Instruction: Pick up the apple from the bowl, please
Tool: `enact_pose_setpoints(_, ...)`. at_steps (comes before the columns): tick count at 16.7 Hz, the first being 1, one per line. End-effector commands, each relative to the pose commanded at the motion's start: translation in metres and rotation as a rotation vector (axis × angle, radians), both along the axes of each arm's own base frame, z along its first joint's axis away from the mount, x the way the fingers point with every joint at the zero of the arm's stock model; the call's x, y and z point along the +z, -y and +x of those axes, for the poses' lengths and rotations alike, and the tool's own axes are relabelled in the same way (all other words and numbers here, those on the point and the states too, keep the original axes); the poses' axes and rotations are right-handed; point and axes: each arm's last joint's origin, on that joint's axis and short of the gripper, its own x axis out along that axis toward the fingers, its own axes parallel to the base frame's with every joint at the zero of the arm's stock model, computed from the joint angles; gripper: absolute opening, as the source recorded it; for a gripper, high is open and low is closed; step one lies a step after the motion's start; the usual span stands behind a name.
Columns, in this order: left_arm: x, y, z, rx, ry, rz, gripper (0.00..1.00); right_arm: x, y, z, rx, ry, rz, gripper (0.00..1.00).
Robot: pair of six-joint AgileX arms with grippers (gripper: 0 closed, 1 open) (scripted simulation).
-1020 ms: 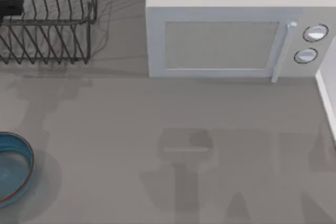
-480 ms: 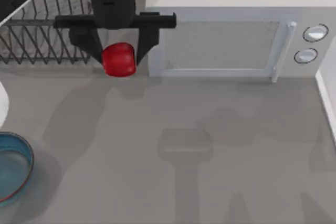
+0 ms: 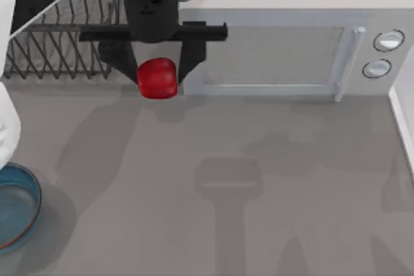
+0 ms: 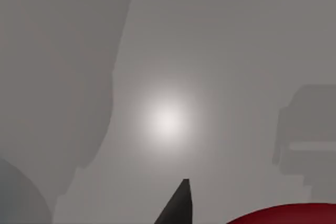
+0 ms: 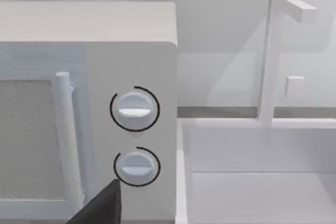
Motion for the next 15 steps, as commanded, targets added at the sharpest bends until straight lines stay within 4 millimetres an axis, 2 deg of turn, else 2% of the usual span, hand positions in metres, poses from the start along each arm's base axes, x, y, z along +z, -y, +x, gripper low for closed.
enact_pose_setpoints(2, -0.019, 0.001, 0.002, 0.0, 0.001, 0.0, 0.0, 0.0, 0.0, 0.0, 0.0, 0.0, 0.0, 1.0)
enact_pose_setpoints(6, -0.075, 0.002, 0.002, 0.0, 0.004, -0.001, 0.0, 0.0, 0.0, 0.0, 0.0, 0.0, 0.0, 1.0)
enact_pose_setpoints(8, -0.093, 0.001, 0.0, -0.001, 0.004, -0.001, 0.0, 0.0, 0.0, 0.0, 0.0, 0.0, 0.0, 1.0)
enact_pose_setpoints(10, -0.101, 0.001, -0.002, -0.001, 0.003, 0.0, 0.0, 0.0, 0.0, 0.0, 0.0, 0.0, 0.0, 1.0)
enact_pose_setpoints(13, -0.101, 0.001, -0.002, -0.001, 0.003, 0.0, 0.0, 0.0, 0.0, 0.0, 0.0, 0.0, 0.0, 1.0)
enact_pose_setpoints(15, -0.101, 0.001, -0.002, -0.001, 0.003, 0.0, 0.15, 0.0, 0.0, 0.0, 0.0, 0.0, 0.0, 1.0)
